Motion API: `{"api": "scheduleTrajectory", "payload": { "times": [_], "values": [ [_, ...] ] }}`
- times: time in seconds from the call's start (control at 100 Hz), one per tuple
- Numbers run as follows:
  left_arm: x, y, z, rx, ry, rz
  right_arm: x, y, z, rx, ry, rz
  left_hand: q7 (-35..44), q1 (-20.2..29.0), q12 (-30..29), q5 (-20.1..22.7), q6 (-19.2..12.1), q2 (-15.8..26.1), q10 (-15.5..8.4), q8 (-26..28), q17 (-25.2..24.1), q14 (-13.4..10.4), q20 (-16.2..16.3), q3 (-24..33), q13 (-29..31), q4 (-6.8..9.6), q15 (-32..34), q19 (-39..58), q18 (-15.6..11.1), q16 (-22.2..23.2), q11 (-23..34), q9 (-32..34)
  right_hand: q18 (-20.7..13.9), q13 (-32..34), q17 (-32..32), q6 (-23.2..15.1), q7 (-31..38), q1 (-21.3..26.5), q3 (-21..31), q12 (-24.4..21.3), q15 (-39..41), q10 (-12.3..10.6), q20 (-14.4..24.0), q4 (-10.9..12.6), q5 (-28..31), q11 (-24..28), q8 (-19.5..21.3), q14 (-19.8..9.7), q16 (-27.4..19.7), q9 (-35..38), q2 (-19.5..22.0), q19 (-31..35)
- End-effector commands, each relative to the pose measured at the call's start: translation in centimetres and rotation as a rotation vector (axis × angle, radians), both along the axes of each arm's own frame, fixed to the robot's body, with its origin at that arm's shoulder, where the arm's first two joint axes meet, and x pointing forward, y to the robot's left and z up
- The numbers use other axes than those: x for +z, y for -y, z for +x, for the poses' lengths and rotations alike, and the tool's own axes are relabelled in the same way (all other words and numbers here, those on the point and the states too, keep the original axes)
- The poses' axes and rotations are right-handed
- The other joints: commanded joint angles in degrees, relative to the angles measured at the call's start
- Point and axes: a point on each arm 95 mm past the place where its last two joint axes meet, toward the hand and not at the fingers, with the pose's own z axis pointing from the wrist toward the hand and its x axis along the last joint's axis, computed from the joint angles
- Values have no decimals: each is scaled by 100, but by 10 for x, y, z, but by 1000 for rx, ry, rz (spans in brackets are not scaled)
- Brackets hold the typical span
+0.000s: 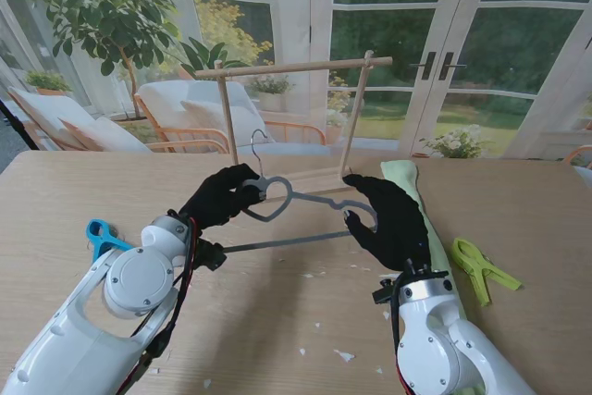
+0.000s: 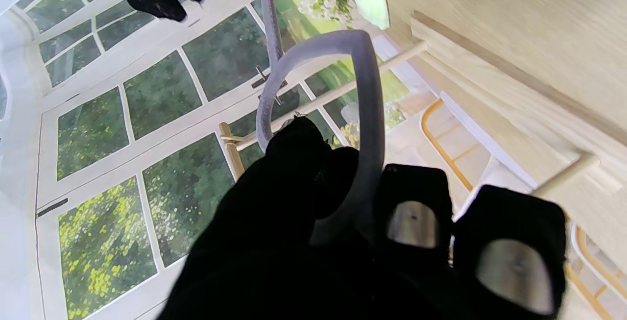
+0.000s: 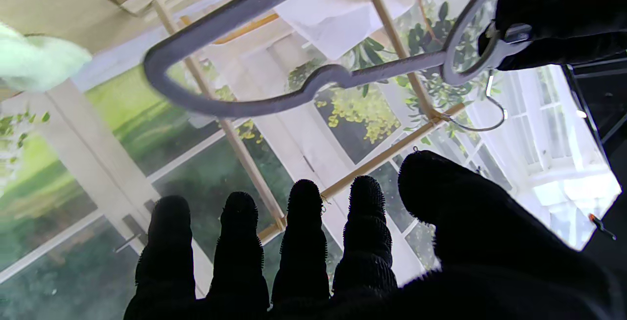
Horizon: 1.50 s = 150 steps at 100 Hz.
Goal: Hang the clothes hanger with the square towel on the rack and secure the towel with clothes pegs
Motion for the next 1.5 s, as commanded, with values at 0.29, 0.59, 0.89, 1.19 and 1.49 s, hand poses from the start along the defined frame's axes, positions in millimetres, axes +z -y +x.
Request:
{"api": "scheduleTrajectory", "payload": {
  "times": [0.29, 0.59, 0.89, 1.19, 1.49],
  "values": [
    [11, -6, 4, 76, 14, 25, 7, 38, 0, -147, -81, -115, 499, 632, 494, -229, 368, 761, -149, 180, 285, -537, 11, -1415, 533, 186, 836, 1710, -154, -40, 1467, 497, 136, 457, 139, 363, 756, -130, 102, 285, 780, 207, 2175, -315, 91, 653, 156, 201, 422, 435, -242, 1337],
    [24, -6, 0, 98, 34, 15, -28, 79, 45, -278, -334, -304, 486, 664, 442, -142, 384, 737, -126, 119, 290, -569, 49, -1470, 650, 216, 798, 1732, -211, -96, 1426, 563, 16, 340, 43, 367, 729, -176, -25, 304, 737, 123, 2145, -306, -204, 643, 169, 107, 440, 168, -91, 1448],
    [23, -7, -4, 82, 32, 21, -54, 93, 97, -360, -517, -491, 471, 672, 421, -108, 379, 744, -120, 112, 293, -585, 33, -1497, 690, 223, 777, 1725, -237, -116, 1414, 593, -170, 5, -11, 852, 732, -577, -289, 487, 879, 344, 2118, -364, -328, 947, 331, -23, 583, -345, -206, 1649],
    [20, -9, -6, 80, 27, 10, -73, 96, 120, -456, -633, -659, 464, 688, 415, -84, 374, 731, -120, 112, 294, -607, 12, -1502, 704, 231, 769, 1723, -251, -122, 1415, 593, -302, -486, -551, 1986, 232, -1646, -30, -333, -530, 734, 2038, -753, -1098, -766, 420, -170, 79, -864, -684, 862],
    [21, -10, -7, 89, 44, 3, -95, 101, 120, -490, -735, -711, 459, 699, 407, -51, 374, 714, -95, 116, 296, -622, -2, -1502, 736, 237, 762, 1732, -269, -129, 1411, 626, -303, -498, -496, 2267, 68, -1882, 158, -369, -774, 907, 2162, -865, -1354, -1394, 366, -103, 116, -916, -1018, 576]
  ]
}}
